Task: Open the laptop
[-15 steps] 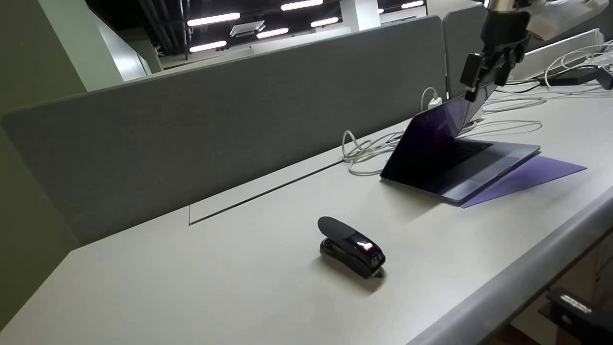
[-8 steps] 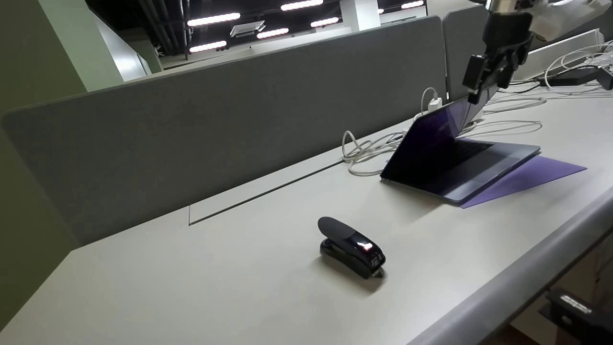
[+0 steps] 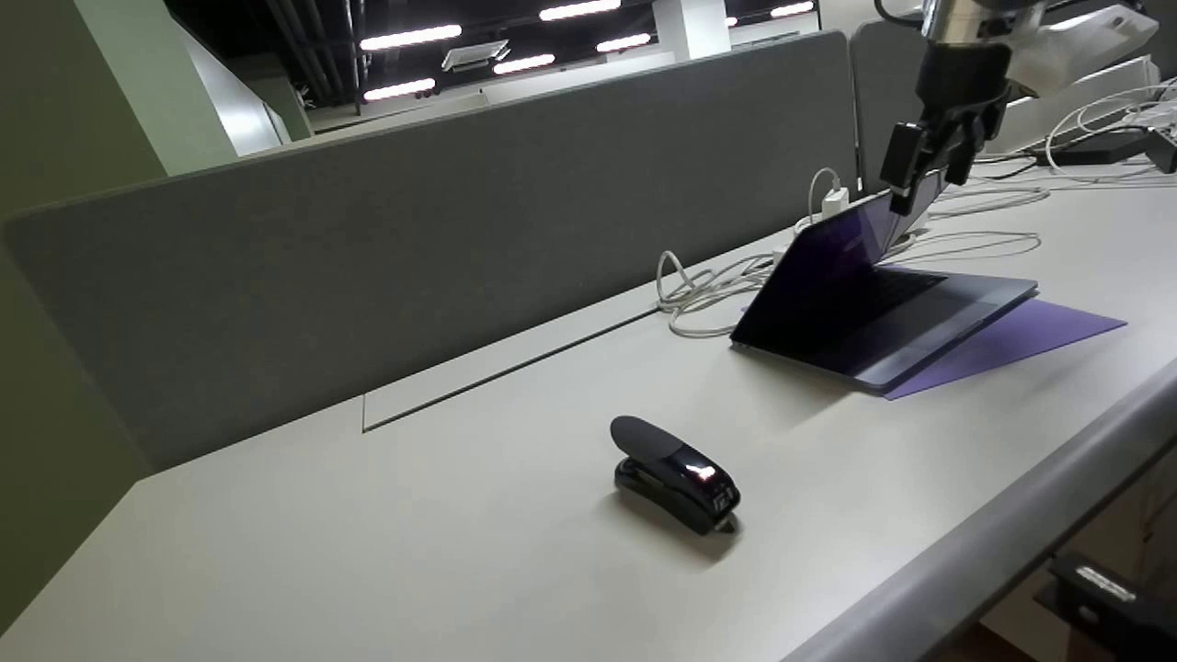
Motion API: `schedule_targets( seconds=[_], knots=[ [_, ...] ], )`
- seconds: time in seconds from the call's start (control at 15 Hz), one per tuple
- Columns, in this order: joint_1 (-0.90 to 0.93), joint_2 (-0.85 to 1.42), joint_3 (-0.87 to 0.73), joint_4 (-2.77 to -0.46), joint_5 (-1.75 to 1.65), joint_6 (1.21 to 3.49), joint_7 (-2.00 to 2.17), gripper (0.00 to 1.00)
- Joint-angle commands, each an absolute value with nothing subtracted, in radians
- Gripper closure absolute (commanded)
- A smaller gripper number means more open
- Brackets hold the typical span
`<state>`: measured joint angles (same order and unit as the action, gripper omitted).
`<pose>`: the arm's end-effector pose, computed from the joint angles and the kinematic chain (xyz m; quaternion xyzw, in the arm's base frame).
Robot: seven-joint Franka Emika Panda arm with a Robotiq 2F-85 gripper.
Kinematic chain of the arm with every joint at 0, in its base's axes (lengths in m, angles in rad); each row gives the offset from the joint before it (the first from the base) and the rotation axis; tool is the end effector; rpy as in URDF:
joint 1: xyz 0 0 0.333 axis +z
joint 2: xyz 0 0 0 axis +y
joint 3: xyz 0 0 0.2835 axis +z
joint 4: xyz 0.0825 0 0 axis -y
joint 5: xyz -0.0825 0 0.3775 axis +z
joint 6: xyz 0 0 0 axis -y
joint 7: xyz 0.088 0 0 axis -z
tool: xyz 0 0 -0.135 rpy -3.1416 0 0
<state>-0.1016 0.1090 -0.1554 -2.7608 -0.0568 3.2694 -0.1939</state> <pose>0.4142 -0.1051 0.1747 0.9800 -0.0005 0.1915 0.0544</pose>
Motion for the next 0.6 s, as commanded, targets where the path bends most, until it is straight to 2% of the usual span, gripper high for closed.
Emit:
schedule_targets(
  seconds=[0.0,0.53],
  knots=[
    [-0.166,0.16,-0.049,-2.721,-0.069,3.302,-0.156,0.0],
    [-0.27,0.207,0.041,-2.666,-0.089,3.391,-0.174,0.0]
  ],
)
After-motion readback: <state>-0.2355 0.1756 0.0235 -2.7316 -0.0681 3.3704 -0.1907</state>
